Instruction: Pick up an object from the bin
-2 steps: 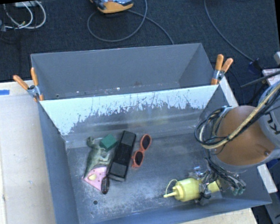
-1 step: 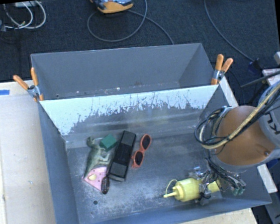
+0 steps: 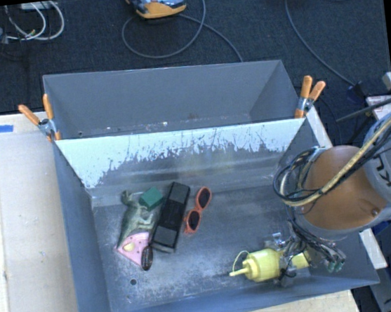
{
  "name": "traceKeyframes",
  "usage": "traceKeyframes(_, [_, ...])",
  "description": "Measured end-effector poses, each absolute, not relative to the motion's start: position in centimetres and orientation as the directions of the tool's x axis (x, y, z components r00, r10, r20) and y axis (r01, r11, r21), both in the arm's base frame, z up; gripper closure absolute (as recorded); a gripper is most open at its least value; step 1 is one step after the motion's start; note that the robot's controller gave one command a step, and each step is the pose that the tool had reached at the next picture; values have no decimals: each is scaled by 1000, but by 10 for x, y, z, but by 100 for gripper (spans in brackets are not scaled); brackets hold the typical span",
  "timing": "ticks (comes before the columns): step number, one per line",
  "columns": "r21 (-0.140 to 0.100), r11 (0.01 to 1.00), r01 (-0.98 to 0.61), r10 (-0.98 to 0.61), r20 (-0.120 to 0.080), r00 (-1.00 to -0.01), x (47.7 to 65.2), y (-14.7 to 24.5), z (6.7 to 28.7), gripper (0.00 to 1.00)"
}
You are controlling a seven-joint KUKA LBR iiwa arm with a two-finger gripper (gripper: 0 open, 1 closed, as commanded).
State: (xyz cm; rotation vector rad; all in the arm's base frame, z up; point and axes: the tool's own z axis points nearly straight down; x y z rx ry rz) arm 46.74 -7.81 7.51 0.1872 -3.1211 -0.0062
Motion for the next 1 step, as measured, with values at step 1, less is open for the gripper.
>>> traceKeyframes(1, [4,993,-119,-119,12,-993,469,-78,197,100])
